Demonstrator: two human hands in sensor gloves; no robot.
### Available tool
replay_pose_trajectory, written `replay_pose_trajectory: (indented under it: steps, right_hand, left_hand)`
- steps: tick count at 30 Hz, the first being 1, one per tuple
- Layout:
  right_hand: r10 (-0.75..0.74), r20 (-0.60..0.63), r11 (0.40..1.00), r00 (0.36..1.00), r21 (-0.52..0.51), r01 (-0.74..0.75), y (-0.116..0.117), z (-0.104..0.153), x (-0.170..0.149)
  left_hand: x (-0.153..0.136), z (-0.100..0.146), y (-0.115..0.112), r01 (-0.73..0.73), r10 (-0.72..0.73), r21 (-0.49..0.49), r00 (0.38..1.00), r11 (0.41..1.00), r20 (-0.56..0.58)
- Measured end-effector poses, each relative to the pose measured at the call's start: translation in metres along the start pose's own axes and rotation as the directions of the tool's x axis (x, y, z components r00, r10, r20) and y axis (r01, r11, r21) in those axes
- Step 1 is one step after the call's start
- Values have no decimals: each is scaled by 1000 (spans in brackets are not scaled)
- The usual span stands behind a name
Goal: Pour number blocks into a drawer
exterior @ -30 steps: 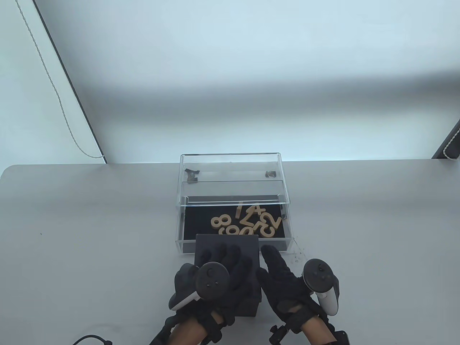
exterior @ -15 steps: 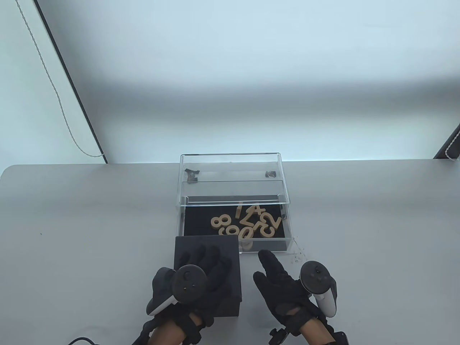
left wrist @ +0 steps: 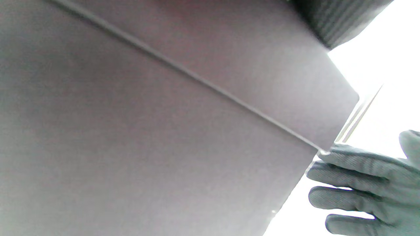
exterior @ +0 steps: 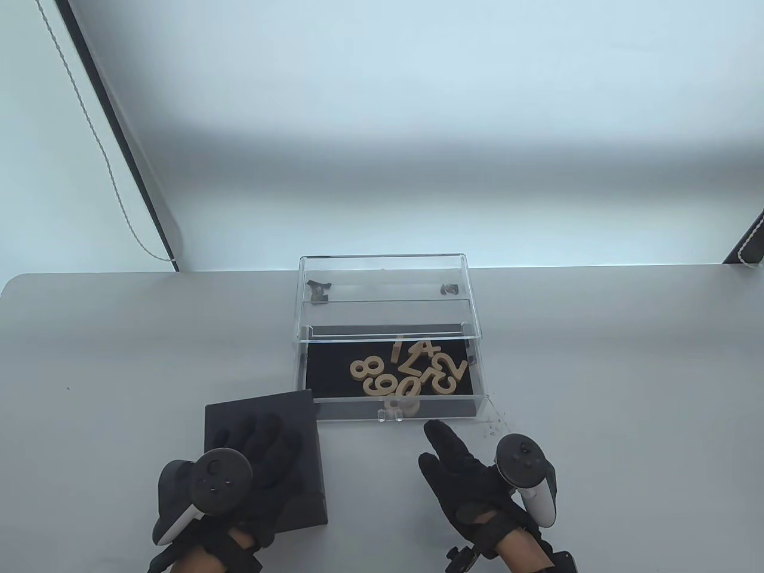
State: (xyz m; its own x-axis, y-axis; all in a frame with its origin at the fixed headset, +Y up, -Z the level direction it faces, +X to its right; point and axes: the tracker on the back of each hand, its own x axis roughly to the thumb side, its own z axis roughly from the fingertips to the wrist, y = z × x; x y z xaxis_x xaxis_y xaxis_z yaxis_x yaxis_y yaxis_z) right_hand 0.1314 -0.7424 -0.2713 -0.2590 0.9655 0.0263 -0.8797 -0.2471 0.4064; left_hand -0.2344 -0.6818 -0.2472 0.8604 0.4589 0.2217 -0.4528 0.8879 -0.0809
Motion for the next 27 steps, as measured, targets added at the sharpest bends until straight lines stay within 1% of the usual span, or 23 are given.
replay_pose_trajectory:
  steps: [6, 11, 16, 27]
  right_hand:
    - [-2, -4, 1000, 1000, 2, 2, 0, 0, -1]
    - [-8, -16, 1000, 1000, 9, 8, 2, 0, -2]
    - [-14, -27, 1000, 1000, 15, 15, 3, 0, -3]
    - [-42, -48, 999, 998, 22, 43, 4, -1, -6]
  left_hand:
    - [-26, 5, 13, 3, -1, 34, 998, 999, -59]
    - [-40, 0, 19, 19, -12, 65, 995, 998, -103]
    - [-53, -13, 24, 45, -29, 108, 990, 993, -139]
    - [-73, -46, 30, 156, -117, 183, 971, 971, -207]
